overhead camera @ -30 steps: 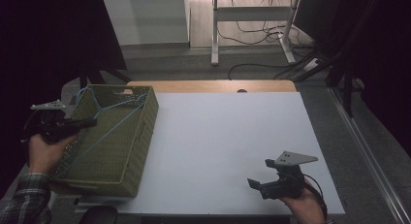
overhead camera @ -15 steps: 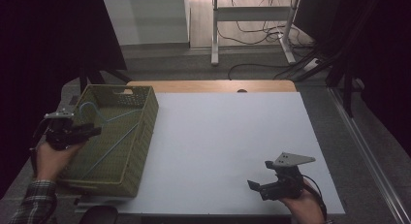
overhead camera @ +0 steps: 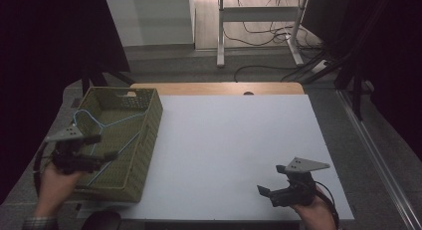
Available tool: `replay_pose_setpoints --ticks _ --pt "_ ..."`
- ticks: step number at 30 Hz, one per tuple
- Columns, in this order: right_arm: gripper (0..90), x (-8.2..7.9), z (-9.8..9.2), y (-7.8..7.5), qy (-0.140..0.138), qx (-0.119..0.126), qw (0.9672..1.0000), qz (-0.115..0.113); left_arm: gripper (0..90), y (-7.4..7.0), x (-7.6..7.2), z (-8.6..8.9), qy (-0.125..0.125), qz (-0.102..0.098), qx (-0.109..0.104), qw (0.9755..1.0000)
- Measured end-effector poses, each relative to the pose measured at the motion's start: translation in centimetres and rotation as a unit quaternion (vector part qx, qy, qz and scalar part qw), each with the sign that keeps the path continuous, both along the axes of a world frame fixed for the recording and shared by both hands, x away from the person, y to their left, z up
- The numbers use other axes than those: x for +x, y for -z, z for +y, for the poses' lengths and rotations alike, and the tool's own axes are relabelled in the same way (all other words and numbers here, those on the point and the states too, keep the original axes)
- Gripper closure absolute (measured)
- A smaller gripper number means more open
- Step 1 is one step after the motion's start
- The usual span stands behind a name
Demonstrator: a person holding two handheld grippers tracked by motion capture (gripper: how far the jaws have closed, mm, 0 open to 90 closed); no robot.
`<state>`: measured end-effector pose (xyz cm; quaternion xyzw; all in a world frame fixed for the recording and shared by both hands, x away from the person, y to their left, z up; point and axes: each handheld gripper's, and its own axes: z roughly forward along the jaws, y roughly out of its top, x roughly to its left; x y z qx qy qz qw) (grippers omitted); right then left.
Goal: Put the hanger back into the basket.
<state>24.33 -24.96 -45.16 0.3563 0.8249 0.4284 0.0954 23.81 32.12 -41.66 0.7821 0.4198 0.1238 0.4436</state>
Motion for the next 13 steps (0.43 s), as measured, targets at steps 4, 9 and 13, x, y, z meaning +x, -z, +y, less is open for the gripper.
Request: replay_pose_setpoints --ticks 4,9,13 --pt "0.4 -0.3 -0.7 0.1 0.011 0.002 0.9999 0.000 0.8 1.1 -1.7 -3.3 0.033 -0.004 -0.011 0.9994" --pt "0.2 -0.6 -1.7 0.4 0.026 -0.003 0.9997 0.000 0.0 2.6 -2.7 -6.1 0.048 0.001 0.027 0.9985" --pt "0.2 -0.5 -2.0 0.8 0.031 -0.012 0.9994 -0.001 0.0 3.4 -2.8 -6.2 0.037 -0.007 0.028 0.9989"
